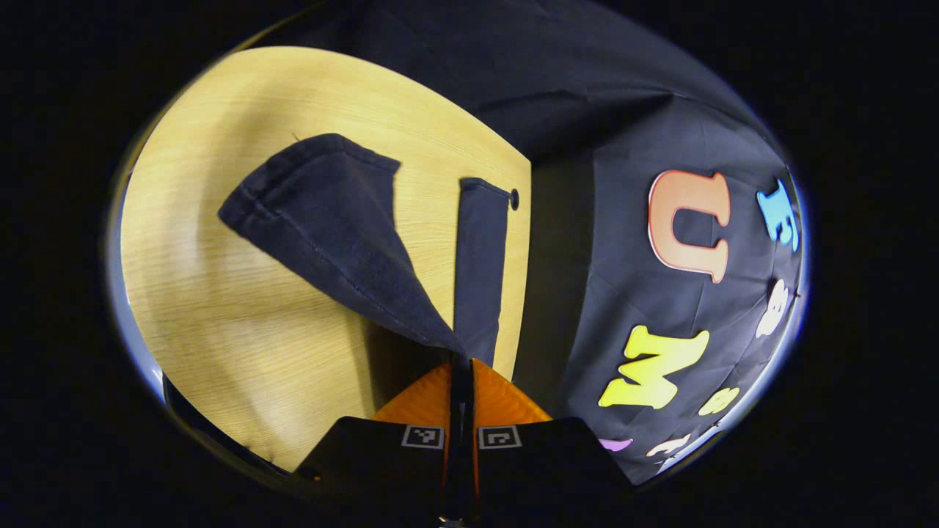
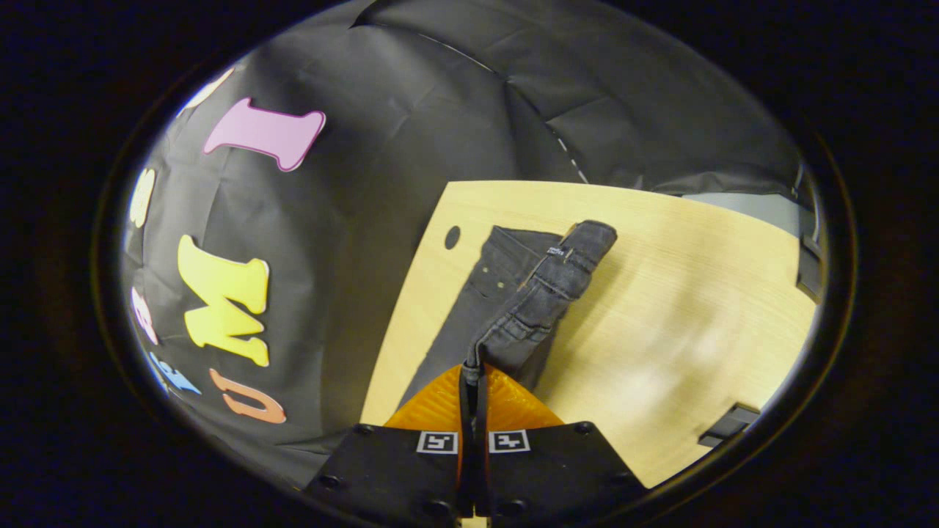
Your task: Grasp the waist and the cuffs of the jeans and fold them to make the two legs overlap; first hold the waist and fold one-third of the jeans toward the cuffs, then hold the cuffs and fold the remaining one-third in the same direction to finish folding.
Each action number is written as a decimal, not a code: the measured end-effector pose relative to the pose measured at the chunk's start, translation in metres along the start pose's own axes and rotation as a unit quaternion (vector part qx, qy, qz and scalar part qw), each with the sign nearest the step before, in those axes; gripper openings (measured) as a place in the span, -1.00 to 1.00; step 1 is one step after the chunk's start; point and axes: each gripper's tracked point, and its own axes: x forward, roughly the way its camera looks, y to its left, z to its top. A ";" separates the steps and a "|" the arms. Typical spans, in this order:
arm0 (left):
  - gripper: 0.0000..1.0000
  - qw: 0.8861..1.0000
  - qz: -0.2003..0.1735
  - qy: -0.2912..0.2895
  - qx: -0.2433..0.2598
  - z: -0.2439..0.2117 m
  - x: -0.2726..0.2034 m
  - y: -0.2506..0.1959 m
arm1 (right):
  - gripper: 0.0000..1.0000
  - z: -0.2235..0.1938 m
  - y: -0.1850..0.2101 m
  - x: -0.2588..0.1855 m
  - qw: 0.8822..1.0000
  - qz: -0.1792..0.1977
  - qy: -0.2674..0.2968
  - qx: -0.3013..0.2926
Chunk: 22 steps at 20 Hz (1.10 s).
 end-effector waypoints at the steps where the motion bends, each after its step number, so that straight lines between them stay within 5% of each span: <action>1: -0.94 1.000 0.006 0.006 0.011 0.004 0.010 -0.010 | -0.91 0.004 0.010 0.006 1.000 0.007 0.004 0.001; 11: -0.94 0.992 0.042 0.052 0.109 0.040 0.162 -0.095 | -0.99 0.038 0.059 0.111 1.000 -0.003 -0.001 0.013; 22: -0.93 0.972 0.112 0.086 0.187 0.057 0.290 -0.080 | -0.98 0.048 0.047 0.202 0.998 -0.048 -0.029 -0.034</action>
